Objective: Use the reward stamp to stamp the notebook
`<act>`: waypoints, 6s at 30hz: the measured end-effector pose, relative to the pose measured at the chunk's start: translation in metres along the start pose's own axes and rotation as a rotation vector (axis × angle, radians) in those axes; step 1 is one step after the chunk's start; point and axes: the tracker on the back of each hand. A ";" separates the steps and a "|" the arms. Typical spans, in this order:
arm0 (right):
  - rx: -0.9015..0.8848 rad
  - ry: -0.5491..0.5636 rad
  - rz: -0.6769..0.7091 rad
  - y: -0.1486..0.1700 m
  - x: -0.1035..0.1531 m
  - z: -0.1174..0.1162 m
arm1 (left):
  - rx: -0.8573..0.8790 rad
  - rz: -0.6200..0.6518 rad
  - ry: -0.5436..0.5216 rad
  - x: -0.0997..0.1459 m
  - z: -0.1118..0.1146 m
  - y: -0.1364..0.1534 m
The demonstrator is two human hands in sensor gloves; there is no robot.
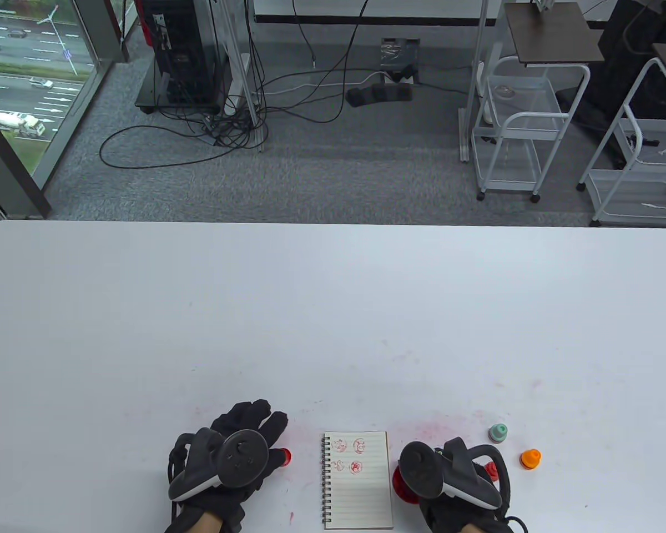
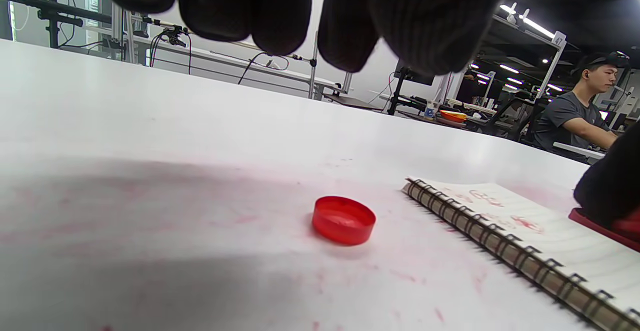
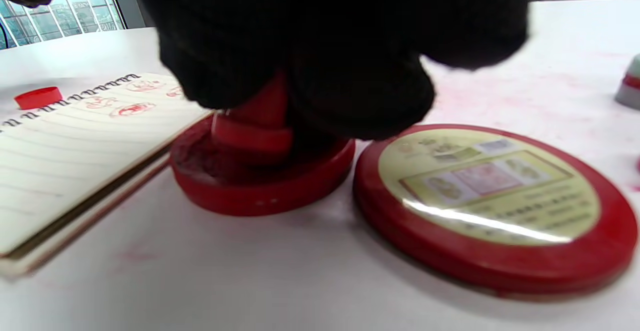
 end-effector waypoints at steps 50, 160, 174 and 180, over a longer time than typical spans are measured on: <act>0.180 -0.006 -0.021 -0.066 -0.051 0.010 | 0.091 0.008 0.098 0.002 0.006 0.002; -0.678 0.542 0.315 -0.037 0.028 0.036 | 0.418 0.239 -0.097 -0.007 0.008 -0.032; -0.599 0.584 0.358 -0.049 0.030 0.035 | 0.398 0.340 -0.096 -0.003 0.007 -0.053; -0.589 0.595 0.358 -0.050 0.030 0.035 | 0.410 0.344 -0.083 -0.003 0.007 -0.052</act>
Point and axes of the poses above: the tracker on the back of each hand, its own y axis roughly to the little-finger side, its own x axis roughly from the fingertips to the wrist, z = x × y, and after that the axes turned 6 degrees about x, right-handed
